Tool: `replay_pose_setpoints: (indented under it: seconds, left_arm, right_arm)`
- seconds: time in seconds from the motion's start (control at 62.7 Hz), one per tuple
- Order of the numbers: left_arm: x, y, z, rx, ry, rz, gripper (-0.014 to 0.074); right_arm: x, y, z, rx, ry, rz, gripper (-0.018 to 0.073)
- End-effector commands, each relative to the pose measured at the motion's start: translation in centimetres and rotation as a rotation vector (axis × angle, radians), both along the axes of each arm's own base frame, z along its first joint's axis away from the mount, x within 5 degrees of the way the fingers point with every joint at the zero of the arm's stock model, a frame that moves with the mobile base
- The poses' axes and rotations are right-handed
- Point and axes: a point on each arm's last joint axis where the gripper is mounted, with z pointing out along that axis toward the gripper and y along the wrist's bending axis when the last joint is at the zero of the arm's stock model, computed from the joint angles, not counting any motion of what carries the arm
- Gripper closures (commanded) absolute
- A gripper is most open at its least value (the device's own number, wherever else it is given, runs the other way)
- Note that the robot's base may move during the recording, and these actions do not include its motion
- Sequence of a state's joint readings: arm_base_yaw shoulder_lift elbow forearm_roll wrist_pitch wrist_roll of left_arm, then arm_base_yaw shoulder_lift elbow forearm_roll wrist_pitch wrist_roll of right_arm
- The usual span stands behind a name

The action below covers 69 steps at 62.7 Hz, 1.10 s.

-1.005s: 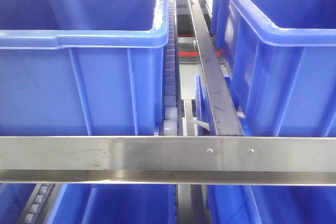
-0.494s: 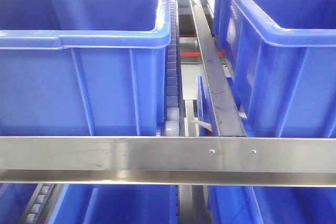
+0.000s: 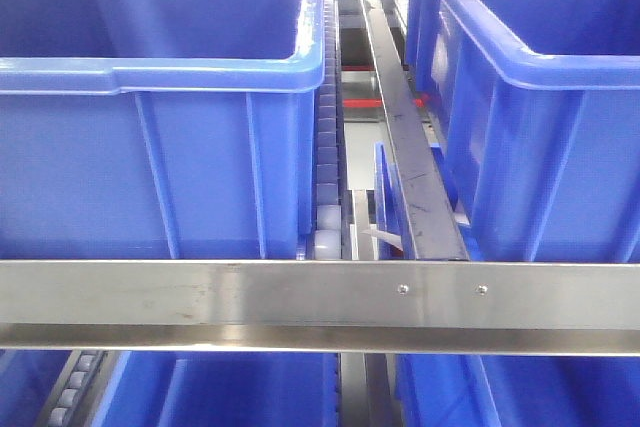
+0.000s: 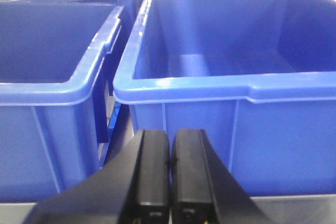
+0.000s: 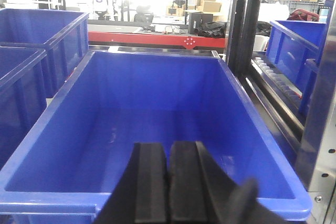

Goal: Pick and sort blue part to right shelf

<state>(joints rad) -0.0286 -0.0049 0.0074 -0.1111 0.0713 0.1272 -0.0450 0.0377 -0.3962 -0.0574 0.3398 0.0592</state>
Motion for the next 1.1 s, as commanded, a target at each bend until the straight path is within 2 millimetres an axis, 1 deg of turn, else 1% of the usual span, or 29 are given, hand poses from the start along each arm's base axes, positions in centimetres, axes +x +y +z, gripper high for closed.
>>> replay_pose_setpoints:
  seconds: [0.0,0.67,0.718,0.749,0.797,0.877,0.973,1.084]
  left_arm:
    - [-0.1,0.1,0.2,-0.025,-0.093,0.011,0.0471]
    - [-0.1,0.1,0.2,-0.025,-0.093,0.011,0.0471]
    - [-0.1,0.1,0.2,-0.025,-0.093,0.011,0.0472]
    - [-0.1,0.1,0.2,-0.025,-0.093,0.011,0.0471]
    - [-0.1,0.1,0.2,-0.025,-0.093,0.011,0.0471]
    - [-0.1,0.1,0.2,-0.025,-0.093,0.011,0.0472]
    - [-0.1,0.1,0.2,-0.025,-0.093,0.011,0.0471]
    - [-0.1,0.1,0.2,-0.025,-0.093,0.011,0.0472]
  right_arm:
    - [-0.2,0.0,1.5,-0.024,-0.100,-0.006,0.0528]
    - [-0.1,0.0,1.5,-0.026,-0.110,-0.005,0.0528]
    - [0.3,0.0,0.9,-0.020,-0.097,-0.002,0.0528]
    - [0.6,0.0,0.1,-0.012,-0.075,0.000,0.0528]
    - [1.2,0.0,-1.4,0.015,-0.040,0.009,0.0528]
    - [2.2,0.0,-4.2,0.049,0.013,0.018,0.0528]
    - [2.9,0.0,-7.0,0.064,0.020,0.020,0.0528]
    - [3.0,0.0,-9.2,0.062,-0.021,0.020,0.0528]
